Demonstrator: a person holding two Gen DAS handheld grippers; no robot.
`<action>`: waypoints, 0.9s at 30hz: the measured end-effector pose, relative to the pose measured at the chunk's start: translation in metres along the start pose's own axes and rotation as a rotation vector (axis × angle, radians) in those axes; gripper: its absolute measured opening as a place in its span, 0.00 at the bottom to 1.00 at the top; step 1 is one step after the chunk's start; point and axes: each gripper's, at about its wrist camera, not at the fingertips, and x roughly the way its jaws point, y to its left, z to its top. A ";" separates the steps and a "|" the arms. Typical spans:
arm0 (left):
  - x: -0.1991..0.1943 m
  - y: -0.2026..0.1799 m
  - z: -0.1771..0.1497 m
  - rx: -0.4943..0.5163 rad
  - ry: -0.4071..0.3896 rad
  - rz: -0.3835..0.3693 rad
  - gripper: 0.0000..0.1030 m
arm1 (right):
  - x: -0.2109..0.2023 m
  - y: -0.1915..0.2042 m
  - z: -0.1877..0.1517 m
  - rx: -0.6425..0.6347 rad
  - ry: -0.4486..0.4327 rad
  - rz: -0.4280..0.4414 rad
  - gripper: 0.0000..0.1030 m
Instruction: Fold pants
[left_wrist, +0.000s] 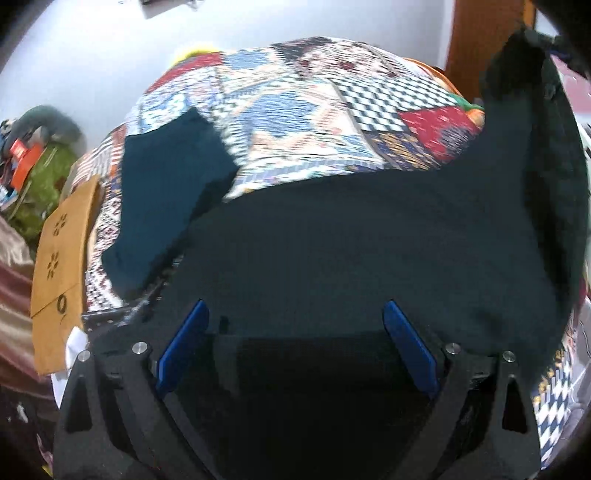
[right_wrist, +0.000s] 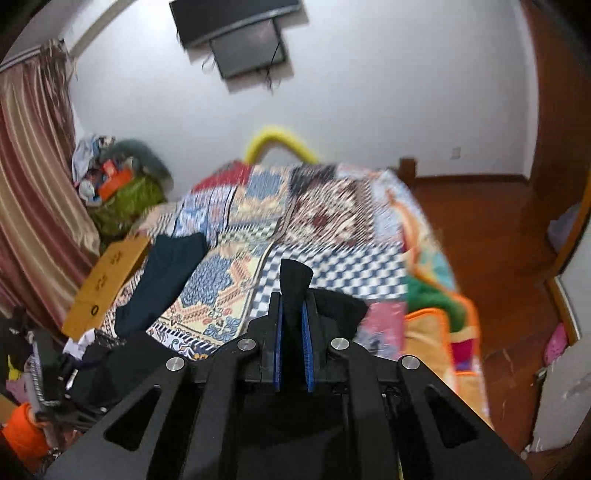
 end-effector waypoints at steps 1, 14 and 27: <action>0.000 -0.006 0.000 0.006 0.003 -0.003 0.94 | 0.006 0.001 0.002 -0.007 0.000 -0.013 0.08; 0.004 -0.074 0.006 0.050 0.021 -0.135 0.94 | 0.034 -0.068 -0.141 0.115 0.303 -0.175 0.14; -0.063 -0.013 0.015 -0.061 -0.173 -0.109 0.94 | -0.003 -0.022 -0.109 0.005 0.235 -0.309 0.45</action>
